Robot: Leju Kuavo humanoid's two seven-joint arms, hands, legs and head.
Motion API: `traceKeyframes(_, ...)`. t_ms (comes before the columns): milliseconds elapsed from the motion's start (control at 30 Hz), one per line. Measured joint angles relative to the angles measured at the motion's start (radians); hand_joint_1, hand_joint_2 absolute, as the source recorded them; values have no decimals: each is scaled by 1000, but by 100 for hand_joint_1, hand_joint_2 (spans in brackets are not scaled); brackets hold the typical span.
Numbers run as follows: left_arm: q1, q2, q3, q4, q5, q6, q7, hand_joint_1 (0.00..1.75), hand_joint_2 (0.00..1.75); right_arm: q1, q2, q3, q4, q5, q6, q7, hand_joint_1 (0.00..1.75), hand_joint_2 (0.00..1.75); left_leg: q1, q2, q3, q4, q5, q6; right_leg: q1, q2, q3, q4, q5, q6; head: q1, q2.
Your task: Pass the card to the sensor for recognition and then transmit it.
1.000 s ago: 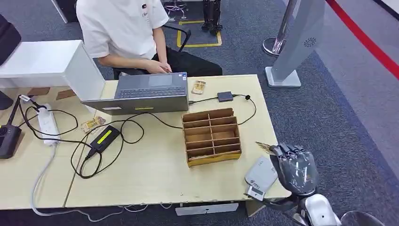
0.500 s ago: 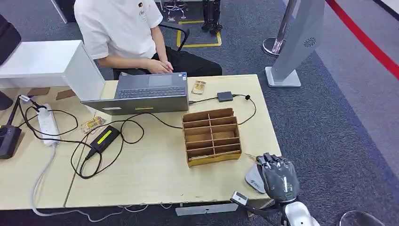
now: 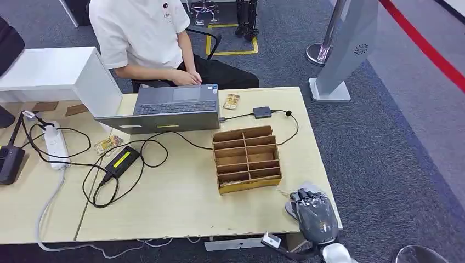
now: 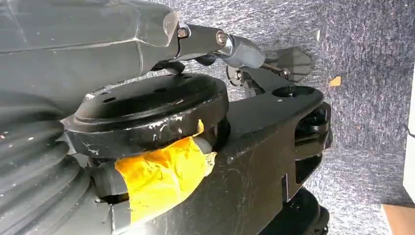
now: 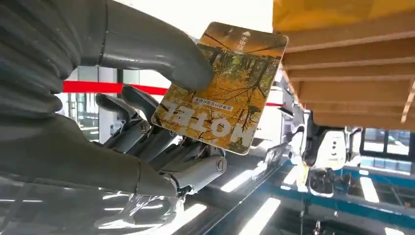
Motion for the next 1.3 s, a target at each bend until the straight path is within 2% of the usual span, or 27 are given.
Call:
traceKeyframes(33,0,1,0,0,6,-2,1,0,175,4,-16,34,17,0,0,34,175,175,0,0,0,0,0,0,0,0,0,0,0,0,0,0)
traceKeyframes(67,0,1,0,0,8,-2,1,0,175,9,-18,40,23,0,0,41,175,175,0,0,0,0,0,0,0,0,0,0,0,0,0,0)
traceKeyframes(233,0,2,0,0,11,-3,1,0,175,20,-20,46,32,0,0,40,175,175,0,0,0,0,0,0,0,0,0,0,0,0,0,0)
traceKeyframes(633,0,3,-1,0,19,-3,1,0,175,60,-21,16,29,0,0,17,175,175,0,0,0,0,0,0,0,0,0,0,0,0,0,0)
traceKeyframes(900,0,3,-12,0,16,-3,1,0,175,42,-24,5,-47,0,0,5,175,175,0,0,0,0,0,0,0,0,0,0,0,0,0,0)
traceKeyframes(1000,0,2,-18,0,12,-2,2,0,175,33,-24,-5,-92,0,-1,-28,175,175,0,0,0,0,0,0,0,0,0,0,0,0,0,0)
traceKeyframes(1100,-8,1,-28,0,-1,25,49,0,175,-19,-19,-19,-138,-2,-1,-91,175,175,0,3,0,0,0,0,0,2,0,0,1,-1,0,0)
traceKeyframes(1167,-26,0,-40,0,-13,32,84,0,175,-95,-7,-24,-139,-4,-1,-129,175,175,0,3,0,0,1,-1,0,3,0,0,2,-1,0,0)
traceKeyframes(1300,-48,-4,-66,0,-35,32,113,0,175,-284,37,-18,-64,-1,0,-146,175,175,0,5,1,0,4,-1,0,5,-1,1,5,-2,0,0)
